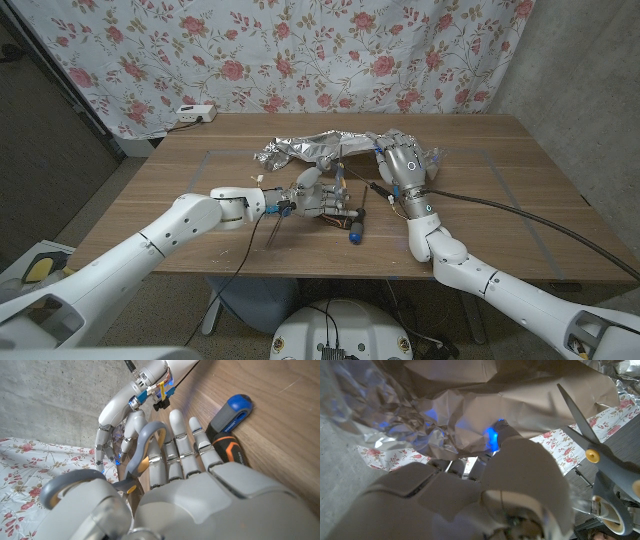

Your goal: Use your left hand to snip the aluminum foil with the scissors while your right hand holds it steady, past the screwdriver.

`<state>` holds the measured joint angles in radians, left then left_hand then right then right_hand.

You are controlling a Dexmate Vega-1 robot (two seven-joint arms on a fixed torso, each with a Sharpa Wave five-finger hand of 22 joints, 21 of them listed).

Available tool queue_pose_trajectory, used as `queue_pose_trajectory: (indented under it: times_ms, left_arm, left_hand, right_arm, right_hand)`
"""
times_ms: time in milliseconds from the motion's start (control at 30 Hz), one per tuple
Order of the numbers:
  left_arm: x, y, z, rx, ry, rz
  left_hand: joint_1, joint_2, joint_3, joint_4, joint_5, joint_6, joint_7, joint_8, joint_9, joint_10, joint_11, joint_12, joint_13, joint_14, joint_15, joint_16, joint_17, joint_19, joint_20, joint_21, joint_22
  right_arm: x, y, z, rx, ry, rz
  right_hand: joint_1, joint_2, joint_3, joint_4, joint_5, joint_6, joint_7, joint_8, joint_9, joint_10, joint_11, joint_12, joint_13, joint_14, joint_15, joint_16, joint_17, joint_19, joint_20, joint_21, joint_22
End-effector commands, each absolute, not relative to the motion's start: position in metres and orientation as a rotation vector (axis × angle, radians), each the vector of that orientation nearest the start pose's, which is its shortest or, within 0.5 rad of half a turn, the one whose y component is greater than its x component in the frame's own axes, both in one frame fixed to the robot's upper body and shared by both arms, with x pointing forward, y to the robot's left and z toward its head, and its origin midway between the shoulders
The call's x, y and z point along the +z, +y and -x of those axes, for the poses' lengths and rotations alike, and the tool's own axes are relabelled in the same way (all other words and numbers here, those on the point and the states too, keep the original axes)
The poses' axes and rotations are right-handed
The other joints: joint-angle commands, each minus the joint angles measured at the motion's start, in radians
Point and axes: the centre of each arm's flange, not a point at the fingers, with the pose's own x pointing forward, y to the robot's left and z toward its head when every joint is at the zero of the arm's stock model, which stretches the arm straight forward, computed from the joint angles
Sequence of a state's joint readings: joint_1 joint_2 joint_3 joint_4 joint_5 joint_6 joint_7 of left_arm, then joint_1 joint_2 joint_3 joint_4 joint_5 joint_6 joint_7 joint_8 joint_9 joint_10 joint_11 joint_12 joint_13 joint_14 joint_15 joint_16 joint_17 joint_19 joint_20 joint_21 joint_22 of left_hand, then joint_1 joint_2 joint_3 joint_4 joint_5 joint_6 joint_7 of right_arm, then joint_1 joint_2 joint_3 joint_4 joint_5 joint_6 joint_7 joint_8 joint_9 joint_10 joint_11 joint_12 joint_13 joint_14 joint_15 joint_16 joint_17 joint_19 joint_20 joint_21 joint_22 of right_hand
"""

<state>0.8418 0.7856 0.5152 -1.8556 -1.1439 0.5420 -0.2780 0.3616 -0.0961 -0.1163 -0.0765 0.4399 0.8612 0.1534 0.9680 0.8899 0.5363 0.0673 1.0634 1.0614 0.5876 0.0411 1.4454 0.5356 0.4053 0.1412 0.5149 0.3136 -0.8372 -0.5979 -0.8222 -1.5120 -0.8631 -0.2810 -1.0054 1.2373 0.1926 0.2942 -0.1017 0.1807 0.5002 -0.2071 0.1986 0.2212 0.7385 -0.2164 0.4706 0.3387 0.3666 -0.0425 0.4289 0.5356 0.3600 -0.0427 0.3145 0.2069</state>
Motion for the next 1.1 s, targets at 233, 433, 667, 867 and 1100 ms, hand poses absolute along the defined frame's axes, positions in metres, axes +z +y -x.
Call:
queue_pose_trajectory:
  times_ms: [233, 433, 667, 867, 1100]
  left_arm:
    - [-0.0620, 0.1458, -0.5520, -0.947, 0.089, 0.051]
    - [-0.0616, 0.1445, -0.5531, -0.946, 0.088, 0.048]
    - [-0.0636, 0.1437, -0.5521, -0.948, 0.088, 0.049]
    - [-0.0651, 0.1429, -0.5520, -0.955, 0.086, 0.054]
    - [-0.0677, 0.1415, -0.5510, -0.957, 0.088, 0.063]
  left_hand:
    - [0.006, 0.012, -0.215, 0.218, -0.002, -0.002, -0.001, -0.006, 0.007, 0.066, -0.062, 0.315, 0.128, -0.004, -0.001, 0.006, 0.009, -0.006, 0.003, 0.009, 0.004]
    - [0.021, 0.024, -0.208, 0.214, -0.008, -0.003, -0.001, -0.009, 0.003, 0.066, -0.062, 0.305, 0.116, -0.006, -0.002, 0.005, 0.005, -0.007, 0.002, 0.010, 0.005]
    - [0.072, 0.062, -0.184, 0.199, -0.016, -0.011, -0.004, -0.009, 0.007, 0.063, -0.065, 0.302, 0.114, -0.007, -0.005, 0.009, 0.001, -0.008, 0.001, 0.012, 0.007]
    - [0.151, 0.127, -0.145, 0.177, -0.042, 0.009, 0.003, -0.026, -0.035, 0.073, -0.068, 0.285, 0.093, -0.006, -0.009, 0.011, -0.010, -0.009, -0.001, 0.015, 0.009]
    - [0.251, 0.214, -0.088, 0.145, -0.086, 0.033, 0.002, -0.037, -0.066, 0.075, -0.071, 0.279, 0.089, -0.010, -0.012, 0.017, -0.009, -0.012, -0.002, 0.020, 0.012]
  right_arm:
    - [-0.0754, -0.1694, -0.5675, -0.626, -1.185, 1.307]
    - [-0.0759, -0.1692, -0.5674, -0.628, -1.186, 1.307]
    - [-0.0773, -0.1698, -0.5667, -0.628, -1.190, 1.308]
    - [-0.0783, -0.1701, -0.5651, -0.626, -1.191, 1.317]
    - [-0.0770, -0.1703, -0.5633, -0.629, -1.193, 1.318]
  right_hand:
    - [0.009, -0.003, 0.005, 0.001, 0.002, 0.002, 0.002, 0.001, 0.002, -0.001, -0.003, 0.006, 0.001, 0.006, -0.192, -0.002, 0.006, 0.006, -0.075, 0.005, 0.003]
    - [0.009, -0.003, 0.005, 0.001, 0.002, 0.002, 0.002, 0.001, 0.002, -0.002, -0.003, 0.006, 0.001, 0.007, -0.192, -0.003, 0.008, 0.006, -0.075, 0.006, 0.003]
    - [0.009, -0.003, 0.005, 0.001, 0.002, 0.003, 0.002, 0.001, 0.002, -0.002, -0.003, 0.006, 0.001, 0.007, -0.192, -0.003, 0.008, 0.006, -0.075, 0.007, 0.003]
    - [0.010, -0.003, 0.005, 0.001, 0.002, 0.003, 0.002, 0.001, 0.002, -0.003, -0.003, 0.007, 0.001, 0.007, -0.192, -0.004, 0.009, 0.006, -0.075, 0.007, 0.003]
    - [0.010, -0.003, 0.005, 0.001, 0.002, 0.003, 0.002, 0.002, 0.002, -0.003, -0.003, 0.007, 0.001, 0.007, -0.192, -0.004, 0.010, 0.006, -0.075, 0.008, 0.003]
